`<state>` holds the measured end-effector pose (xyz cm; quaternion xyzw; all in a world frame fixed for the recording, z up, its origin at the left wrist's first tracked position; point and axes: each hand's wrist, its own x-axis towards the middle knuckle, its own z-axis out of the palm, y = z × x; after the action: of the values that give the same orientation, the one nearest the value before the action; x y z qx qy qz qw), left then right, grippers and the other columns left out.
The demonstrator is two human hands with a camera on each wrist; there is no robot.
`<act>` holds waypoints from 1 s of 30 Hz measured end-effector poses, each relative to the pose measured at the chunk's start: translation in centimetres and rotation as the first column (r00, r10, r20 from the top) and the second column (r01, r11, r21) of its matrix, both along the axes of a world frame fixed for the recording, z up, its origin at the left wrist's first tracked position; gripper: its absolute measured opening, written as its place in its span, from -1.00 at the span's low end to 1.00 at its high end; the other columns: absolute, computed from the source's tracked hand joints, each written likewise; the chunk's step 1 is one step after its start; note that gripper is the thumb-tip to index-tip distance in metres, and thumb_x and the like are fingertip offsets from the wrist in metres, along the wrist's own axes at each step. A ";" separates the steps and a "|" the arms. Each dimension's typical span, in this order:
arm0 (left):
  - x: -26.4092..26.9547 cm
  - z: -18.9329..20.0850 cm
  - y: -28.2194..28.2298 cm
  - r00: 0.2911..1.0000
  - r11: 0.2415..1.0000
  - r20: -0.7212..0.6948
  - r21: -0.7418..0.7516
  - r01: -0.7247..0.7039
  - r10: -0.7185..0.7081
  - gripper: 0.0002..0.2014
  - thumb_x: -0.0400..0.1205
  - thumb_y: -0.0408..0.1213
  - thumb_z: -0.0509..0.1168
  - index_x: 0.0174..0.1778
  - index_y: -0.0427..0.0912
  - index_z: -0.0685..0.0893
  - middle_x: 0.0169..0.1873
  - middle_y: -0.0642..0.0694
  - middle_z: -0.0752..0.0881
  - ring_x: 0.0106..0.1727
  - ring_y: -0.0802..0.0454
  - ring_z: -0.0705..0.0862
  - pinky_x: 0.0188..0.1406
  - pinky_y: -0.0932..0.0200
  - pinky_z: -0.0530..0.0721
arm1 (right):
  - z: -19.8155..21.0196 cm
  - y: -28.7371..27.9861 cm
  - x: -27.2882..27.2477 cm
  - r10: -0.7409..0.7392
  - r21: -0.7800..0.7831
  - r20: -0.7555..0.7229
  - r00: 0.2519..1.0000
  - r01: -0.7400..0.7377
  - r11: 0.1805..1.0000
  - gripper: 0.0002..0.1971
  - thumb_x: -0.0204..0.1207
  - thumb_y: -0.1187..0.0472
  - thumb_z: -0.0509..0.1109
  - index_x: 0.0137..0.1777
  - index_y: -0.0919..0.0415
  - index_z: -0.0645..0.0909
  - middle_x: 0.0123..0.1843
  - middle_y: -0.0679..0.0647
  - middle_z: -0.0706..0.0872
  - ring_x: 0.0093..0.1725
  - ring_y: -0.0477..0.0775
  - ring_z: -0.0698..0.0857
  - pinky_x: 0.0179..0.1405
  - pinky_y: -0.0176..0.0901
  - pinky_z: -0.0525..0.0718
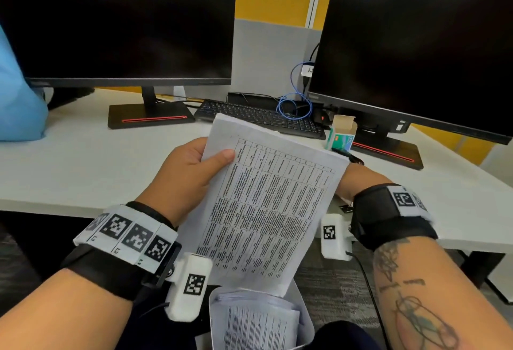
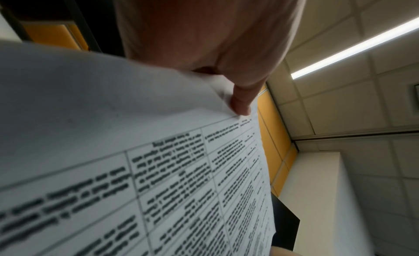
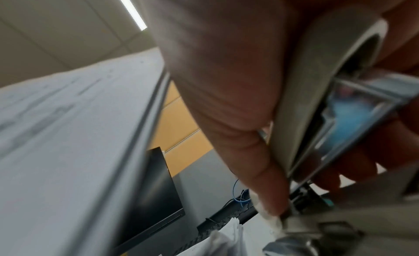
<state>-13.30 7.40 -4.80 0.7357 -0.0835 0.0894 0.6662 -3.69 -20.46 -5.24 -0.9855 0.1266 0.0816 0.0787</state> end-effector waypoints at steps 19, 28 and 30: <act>-1.1 3.5 -4.8 0.976 0.821 0.197 0.570 -0.036 -0.094 -0.73 0.71 -0.04 0.21 -0.19 -0.07 0.68 -0.32 -0.01 0.75 -0.33 0.14 0.70 -0.32 0.15 0.64 | 9.0 7.8 -10.5 -0.537 0.764 0.571 0.621 -0.642 0.070 -0.73 0.60 -0.10 0.36 0.19 0.00 0.63 0.00 -0.14 0.73 0.05 -0.15 0.70 0.16 -0.01 0.72; -3.8 3.1 -6.1 0.962 0.828 0.257 0.557 -0.069 -0.093 -0.68 0.70 -0.04 0.22 -0.33 -0.10 0.53 -0.45 -0.08 0.66 -0.38 -0.02 0.61 -0.31 -0.07 0.59 | 6.8 9.8 -11.1 -0.435 0.769 0.618 0.655 -0.619 0.160 -0.66 0.40 -0.25 0.34 -0.07 0.00 0.67 -0.22 -0.06 0.74 -0.09 0.02 0.76 0.03 0.13 0.78; -3.9 3.2 -6.2 0.961 0.830 0.261 0.553 -0.069 -0.094 -0.67 0.70 -0.05 0.22 -0.36 -0.11 0.50 -0.49 -0.05 0.61 -0.42 -0.01 0.56 -0.34 -0.06 0.55 | 6.7 9.8 -11.2 -0.443 0.748 0.639 0.629 -0.642 0.168 -0.72 0.48 -0.21 0.34 -0.15 -0.02 0.68 -0.31 -0.15 0.73 -0.17 -0.09 0.76 -0.06 0.00 0.78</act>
<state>-17.25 1.20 -1.60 0.8772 -0.2032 0.1587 0.4051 -14.91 -10.68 1.50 -0.6207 -0.0823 -0.2784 0.7283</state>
